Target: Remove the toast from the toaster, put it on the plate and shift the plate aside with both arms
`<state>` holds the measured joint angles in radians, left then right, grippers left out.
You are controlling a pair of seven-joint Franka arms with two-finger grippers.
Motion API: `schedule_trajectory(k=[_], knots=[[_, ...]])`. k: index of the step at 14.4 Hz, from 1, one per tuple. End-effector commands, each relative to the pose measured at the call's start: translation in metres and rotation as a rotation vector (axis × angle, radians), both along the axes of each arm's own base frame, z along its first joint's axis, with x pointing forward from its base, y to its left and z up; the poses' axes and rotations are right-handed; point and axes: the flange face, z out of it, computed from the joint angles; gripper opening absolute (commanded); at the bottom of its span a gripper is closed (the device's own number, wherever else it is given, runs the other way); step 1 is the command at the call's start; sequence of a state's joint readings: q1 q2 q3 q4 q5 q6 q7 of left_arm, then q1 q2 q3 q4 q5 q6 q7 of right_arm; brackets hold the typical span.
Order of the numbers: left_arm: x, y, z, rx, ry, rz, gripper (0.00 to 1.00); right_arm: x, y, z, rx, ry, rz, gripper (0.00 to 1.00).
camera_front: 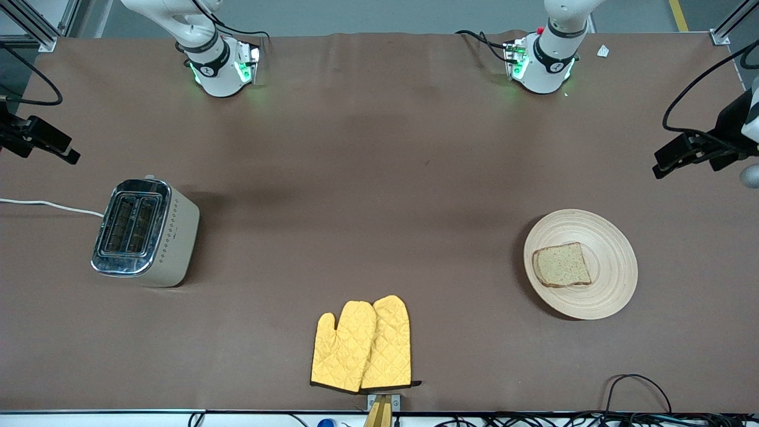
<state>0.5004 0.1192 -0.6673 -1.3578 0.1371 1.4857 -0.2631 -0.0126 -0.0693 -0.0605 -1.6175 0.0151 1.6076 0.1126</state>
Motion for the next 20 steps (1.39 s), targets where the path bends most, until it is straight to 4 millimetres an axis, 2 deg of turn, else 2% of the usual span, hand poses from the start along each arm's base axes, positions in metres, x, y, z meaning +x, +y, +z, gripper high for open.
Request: schedule_trajectory(k=[1, 4, 6, 8, 10, 13, 20], knots=[[-0.026, 0.0, 0.009, 0.062, 0.011, -0.023, 1.0, -0.005, 0.002, 0.002, -0.052, 0.012, 0.005, 1.0], [-0.052, 0.002, 0.01, 0.016, 0.038, -0.022, 1.0, -0.005, 0.002, 0.002, -0.051, 0.018, -0.001, 1.0], [-0.066, -0.001, 0.011, 0.012, 0.04, -0.027, 1.0, -0.006, 0.01, -0.001, -0.051, 0.029, 0.011, 1.0], [-0.078, -0.003, 0.011, 0.015, 0.043, -0.031, 1.0, -0.006, 0.014, -0.003, -0.05, 0.038, 0.019, 1.0], [-0.081, -0.014, 0.012, 0.017, 0.047, -0.043, 1.0, -0.006, 0.015, -0.003, -0.05, 0.038, 0.02, 1.0], [-0.078, -0.015, 0.012, -0.007, 0.049, -0.043, 1.0, -0.006, 0.014, -0.003, -0.05, 0.036, 0.02, 1.0], [-0.047, -0.006, 0.013, -0.06, 0.042, -0.035, 1.0, -0.005, 0.014, -0.001, -0.051, 0.027, 0.02, 1.0]])
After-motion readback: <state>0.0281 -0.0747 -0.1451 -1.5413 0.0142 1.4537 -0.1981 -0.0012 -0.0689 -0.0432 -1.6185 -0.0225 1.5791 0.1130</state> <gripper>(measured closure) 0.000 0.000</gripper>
